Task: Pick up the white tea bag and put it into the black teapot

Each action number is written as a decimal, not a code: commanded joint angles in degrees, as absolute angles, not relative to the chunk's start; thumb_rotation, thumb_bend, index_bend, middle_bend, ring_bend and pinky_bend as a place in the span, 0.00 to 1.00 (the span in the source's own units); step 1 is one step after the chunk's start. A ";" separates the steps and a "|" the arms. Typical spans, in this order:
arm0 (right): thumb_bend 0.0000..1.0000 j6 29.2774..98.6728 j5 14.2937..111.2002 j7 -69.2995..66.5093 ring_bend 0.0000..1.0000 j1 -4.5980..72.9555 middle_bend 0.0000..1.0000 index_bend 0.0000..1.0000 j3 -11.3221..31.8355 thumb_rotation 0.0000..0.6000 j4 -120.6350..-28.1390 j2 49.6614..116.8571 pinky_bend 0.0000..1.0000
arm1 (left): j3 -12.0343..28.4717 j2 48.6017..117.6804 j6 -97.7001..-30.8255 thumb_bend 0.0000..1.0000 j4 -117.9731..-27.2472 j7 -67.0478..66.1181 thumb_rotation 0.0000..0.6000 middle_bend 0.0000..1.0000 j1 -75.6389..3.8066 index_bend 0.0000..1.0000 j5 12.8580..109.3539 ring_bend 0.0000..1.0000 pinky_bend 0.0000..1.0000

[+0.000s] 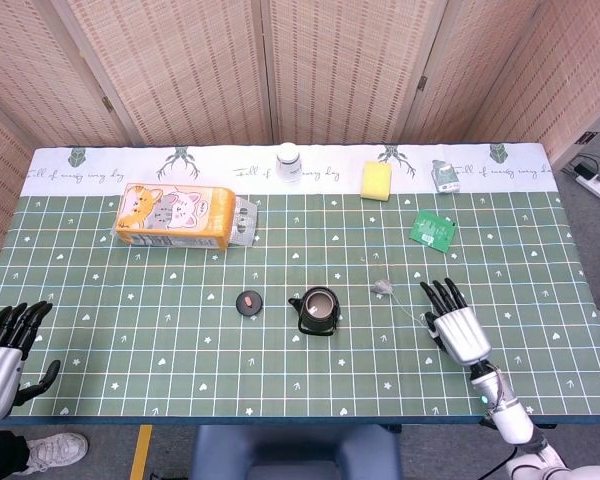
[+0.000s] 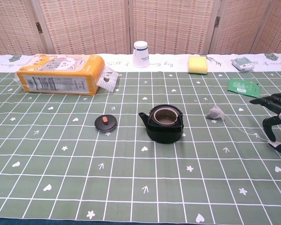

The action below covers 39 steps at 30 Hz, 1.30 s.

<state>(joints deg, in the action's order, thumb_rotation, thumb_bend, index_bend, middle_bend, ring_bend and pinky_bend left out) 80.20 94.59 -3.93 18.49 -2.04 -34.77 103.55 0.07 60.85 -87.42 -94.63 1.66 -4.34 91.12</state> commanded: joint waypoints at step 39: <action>0.39 80.66 93.34 29.24 0.06 28.17 0.11 0.63 9.93 1.00 -85.57 87.28 0.00 | 1.30 59.39 -84.30 0.37 -92.68 9.45 1.00 0.05 -5.68 0.00 88.05 0.00 0.00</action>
<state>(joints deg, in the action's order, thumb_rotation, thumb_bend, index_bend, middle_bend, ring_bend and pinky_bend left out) 80.95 93.54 28.31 27.74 9.39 -84.63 87.14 1.20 59.58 -84.44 -92.84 8.97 -5.57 88.18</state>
